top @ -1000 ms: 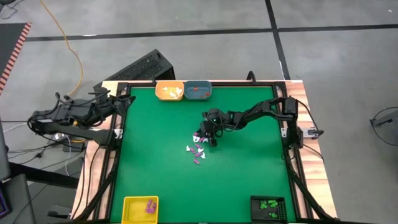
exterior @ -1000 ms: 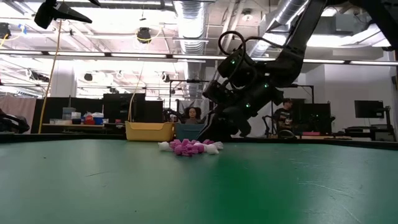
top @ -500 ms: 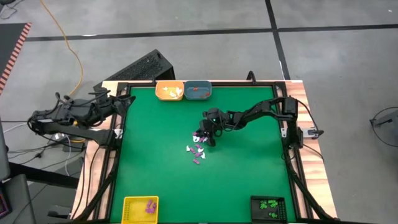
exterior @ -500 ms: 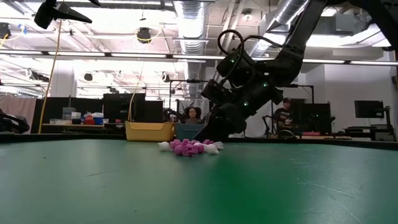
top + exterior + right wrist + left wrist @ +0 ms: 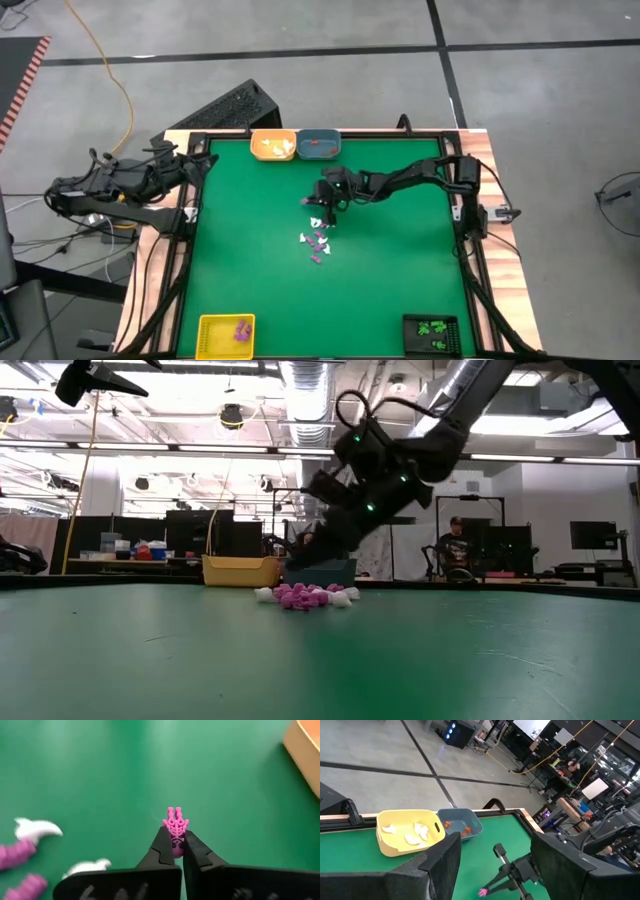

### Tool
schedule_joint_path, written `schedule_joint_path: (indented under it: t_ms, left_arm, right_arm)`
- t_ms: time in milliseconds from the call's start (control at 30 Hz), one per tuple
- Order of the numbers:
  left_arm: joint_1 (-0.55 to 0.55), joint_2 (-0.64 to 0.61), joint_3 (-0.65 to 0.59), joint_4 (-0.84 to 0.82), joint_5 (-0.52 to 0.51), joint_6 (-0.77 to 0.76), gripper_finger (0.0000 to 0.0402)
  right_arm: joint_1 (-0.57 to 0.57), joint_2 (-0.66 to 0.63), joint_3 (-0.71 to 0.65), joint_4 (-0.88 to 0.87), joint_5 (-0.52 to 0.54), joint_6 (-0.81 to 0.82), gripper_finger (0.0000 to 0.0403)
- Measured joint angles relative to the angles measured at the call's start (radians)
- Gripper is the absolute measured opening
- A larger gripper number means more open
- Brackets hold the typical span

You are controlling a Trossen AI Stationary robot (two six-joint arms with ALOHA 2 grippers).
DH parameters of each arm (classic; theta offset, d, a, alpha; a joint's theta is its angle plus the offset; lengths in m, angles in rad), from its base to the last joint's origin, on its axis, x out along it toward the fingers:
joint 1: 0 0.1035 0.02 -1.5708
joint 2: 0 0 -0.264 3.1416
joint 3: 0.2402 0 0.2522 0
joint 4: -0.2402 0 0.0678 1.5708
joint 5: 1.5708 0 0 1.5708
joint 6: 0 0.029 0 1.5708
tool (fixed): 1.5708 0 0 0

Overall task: Sort Halloween decoration
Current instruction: Put the pink skeleton into the yellow bin

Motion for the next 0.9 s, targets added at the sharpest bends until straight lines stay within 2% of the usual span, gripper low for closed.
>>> schedule_joint_path:
  t_ms: [133, 433, 567, 900]
  left_arm:
    - [0.0, 0.0, 0.0, 0.0, 0.006, 0.0, 0.0231]
    - [0.0, 0.0, 0.0, 0.0, 0.01, 0.0, 0.0231]
    - [0.0, 0.0, 0.0, 0.0, 0.042, 0.0, 0.0231]
    - [0.0, 0.0, 0.0, 0.0, 0.155, 0.009, 0.0231]
  right_arm:
    - [0.008, 0.0, 0.076, -0.066, 0.021, 0.0, 0.0007]
    - [0.076, 0.0, 0.253, -0.071, 0.048, -0.001, 0.0007]
    - [0.124, 0.0, 0.318, -0.074, 0.107, -0.003, 0.0007]
    - [0.243, 0.003, 0.438, -0.067, 0.109, -0.014, 0.0007]
